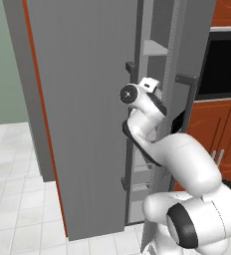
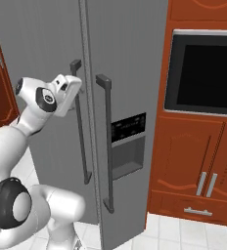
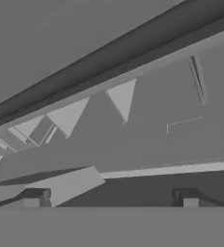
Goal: Open the fridge, grab two sodas, and place both sodas inside the bowl with ice on the dining counter.
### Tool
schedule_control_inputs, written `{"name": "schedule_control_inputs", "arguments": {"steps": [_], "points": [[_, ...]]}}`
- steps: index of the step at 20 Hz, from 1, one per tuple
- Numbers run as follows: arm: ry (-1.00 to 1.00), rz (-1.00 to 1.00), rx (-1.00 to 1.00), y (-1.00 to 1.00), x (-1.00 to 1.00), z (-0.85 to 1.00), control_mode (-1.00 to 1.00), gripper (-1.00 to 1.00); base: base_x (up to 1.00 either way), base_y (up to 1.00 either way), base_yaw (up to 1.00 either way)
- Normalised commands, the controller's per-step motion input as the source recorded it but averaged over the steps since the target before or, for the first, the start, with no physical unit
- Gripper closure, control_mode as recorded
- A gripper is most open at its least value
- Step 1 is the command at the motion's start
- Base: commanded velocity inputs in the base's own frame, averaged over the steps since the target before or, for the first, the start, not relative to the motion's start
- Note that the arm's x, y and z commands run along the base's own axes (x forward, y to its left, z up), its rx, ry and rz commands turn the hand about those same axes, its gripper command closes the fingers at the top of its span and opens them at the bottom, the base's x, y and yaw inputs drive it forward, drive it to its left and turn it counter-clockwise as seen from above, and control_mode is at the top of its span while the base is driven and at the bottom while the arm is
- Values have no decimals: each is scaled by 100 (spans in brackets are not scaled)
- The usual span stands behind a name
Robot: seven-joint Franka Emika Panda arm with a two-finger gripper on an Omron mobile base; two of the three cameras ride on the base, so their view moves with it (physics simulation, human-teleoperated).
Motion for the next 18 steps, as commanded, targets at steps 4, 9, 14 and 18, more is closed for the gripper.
{"name": "schedule_control_inputs", "arguments": {"steps": [4, 9, 14, 18], "points": [[10, -10, -4, -54, 32, 0, -100, -100, 0, 0, 0], [1, -14, 0, -69, -15, 0, -100, -100, 0, 0, 0], [0, -15, 0, -74, -45, 0, -100, -100, 0, 0, 0], [1, -15, 0, -79, -41, 0, -100, -100, 0, 0, 0]]}}
